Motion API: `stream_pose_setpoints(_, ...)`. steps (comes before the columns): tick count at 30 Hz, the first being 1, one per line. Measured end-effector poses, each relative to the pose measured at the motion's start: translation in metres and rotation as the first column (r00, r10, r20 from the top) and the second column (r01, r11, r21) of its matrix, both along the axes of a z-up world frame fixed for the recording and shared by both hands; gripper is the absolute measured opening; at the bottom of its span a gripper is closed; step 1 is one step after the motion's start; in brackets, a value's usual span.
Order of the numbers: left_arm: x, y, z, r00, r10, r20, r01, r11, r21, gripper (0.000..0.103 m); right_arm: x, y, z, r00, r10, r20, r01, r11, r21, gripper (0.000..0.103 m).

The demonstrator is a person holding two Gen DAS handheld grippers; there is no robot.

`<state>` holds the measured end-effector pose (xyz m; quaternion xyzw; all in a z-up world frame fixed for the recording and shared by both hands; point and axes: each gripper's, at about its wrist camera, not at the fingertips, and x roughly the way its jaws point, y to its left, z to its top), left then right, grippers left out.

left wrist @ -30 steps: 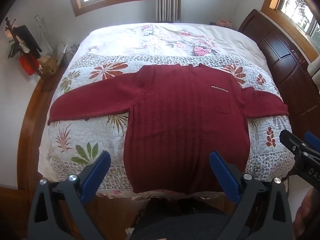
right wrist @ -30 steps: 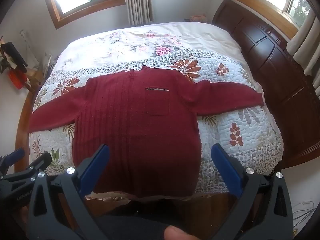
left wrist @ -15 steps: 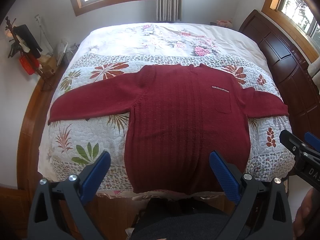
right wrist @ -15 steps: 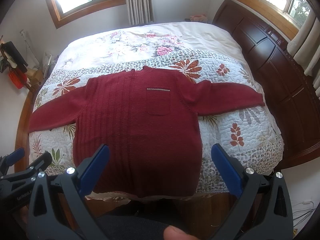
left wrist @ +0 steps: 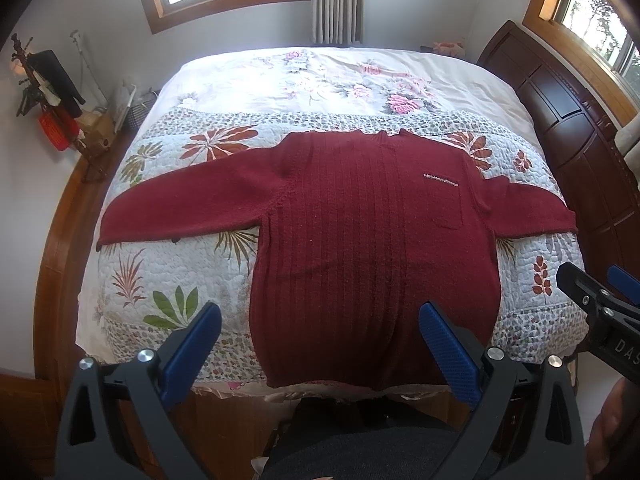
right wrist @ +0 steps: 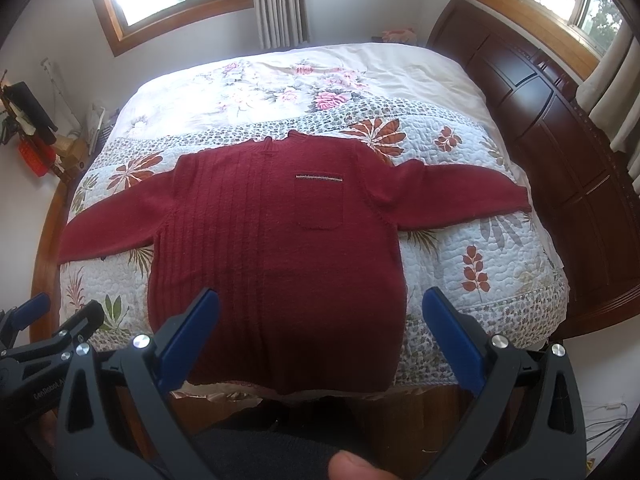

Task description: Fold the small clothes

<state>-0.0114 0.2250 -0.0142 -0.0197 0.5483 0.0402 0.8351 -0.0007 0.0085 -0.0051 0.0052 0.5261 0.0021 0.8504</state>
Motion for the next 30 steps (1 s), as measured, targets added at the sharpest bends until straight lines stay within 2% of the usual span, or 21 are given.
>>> stream_pose_setpoints(30,-0.0018,-0.0018,0.0047,1.000,0.005,0.012,-0.005,1.000,0.003,0.099,0.0019,-0.0066,0.0061,1.000,-0.001,0.007,0.001,1.000,0.002,0.101)
